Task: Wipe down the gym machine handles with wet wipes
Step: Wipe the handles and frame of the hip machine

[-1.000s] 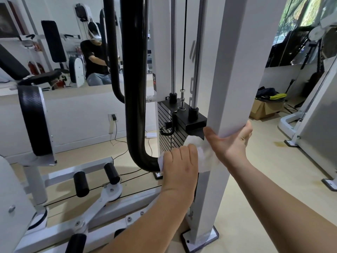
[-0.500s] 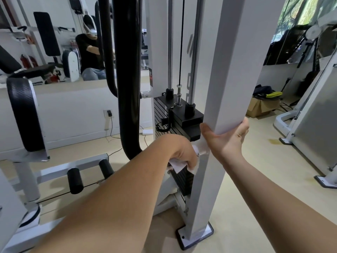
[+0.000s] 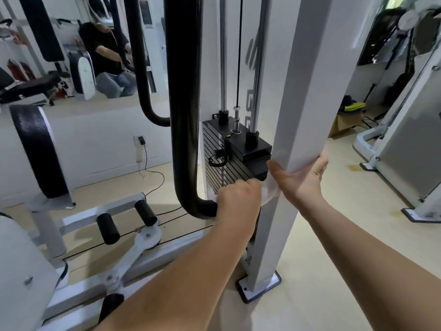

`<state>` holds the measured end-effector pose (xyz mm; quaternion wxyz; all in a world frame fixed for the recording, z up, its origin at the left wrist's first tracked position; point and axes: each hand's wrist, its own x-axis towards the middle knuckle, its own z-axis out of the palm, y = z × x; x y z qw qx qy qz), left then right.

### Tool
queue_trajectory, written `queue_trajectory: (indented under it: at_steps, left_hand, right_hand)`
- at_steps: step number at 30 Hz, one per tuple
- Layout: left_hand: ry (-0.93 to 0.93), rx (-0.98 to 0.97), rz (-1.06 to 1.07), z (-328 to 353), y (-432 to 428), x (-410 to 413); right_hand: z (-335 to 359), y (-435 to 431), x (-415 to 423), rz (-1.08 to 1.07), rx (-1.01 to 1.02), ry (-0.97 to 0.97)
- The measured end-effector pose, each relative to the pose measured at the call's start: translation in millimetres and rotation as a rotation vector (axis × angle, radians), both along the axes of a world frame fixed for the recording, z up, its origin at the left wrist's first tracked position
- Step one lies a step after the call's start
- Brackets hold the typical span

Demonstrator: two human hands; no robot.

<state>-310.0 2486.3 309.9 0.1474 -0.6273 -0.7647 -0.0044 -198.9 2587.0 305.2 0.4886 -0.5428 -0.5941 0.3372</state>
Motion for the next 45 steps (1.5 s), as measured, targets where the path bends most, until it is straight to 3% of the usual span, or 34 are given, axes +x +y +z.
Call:
queue_trajectory:
  at_steps: [3, 6, 9, 11, 14, 16, 21, 23, 26, 29, 33, 37, 45]
  left_hand:
    - [-0.011, -0.049, -0.042, 1, -13, -8]
    - [0.04, -0.201, -0.046, 11, -43, -16]
    - [-0.049, -0.345, -0.006, 18, -88, -23]
    - [-0.215, -0.344, 0.056, 28, -117, -18]
    - [-0.279, -0.697, 0.032, 70, -153, -10]
    - [-0.555, -0.843, 0.073, 106, -164, -9]
    - [-1.37, -0.697, 0.402, 214, -187, 7]
    - [-1.57, -0.544, 0.513, 262, -205, 19]
    - [-1.785, -0.339, 0.613, 320, -242, 29]
    - [-1.819, -0.154, 0.637, 340, -277, 37]
    - [-1.848, -0.092, 0.667, 349, -327, 58]
    - [-1.908, -0.085, 0.682, 353, -376, 62]
    - [-1.89, 0.097, 0.915, 361, -486, 11]
  right_hand:
    - [25, -12, 4, 0.03, -0.168, -0.093]
    - [63, -21, 16, 0.097, -0.53, -0.354]
    - [100, -55, 18, 0.403, -0.914, -0.609]
    - [120, -85, 15, 0.547, -0.996, -0.679]
    - [154, -119, 5, 0.691, -1.019, -0.723]
    - [182, -134, 1, 0.709, -1.035, -0.691]
    - [252, -180, 5, 0.536, -0.902, -0.317]
    - [274, -206, 15, 0.479, -0.914, -0.19]
    - [304, -247, 35, 0.563, -1.001, -0.117]
    - [330, -277, 44, 0.7, -1.113, -0.048]
    - [333, -316, 45, 0.806, -1.236, 0.039]
    - [326, -351, 34, 0.805, -1.23, -0.013]
    - [343, -436, -34, 0.832, -1.128, -0.149]
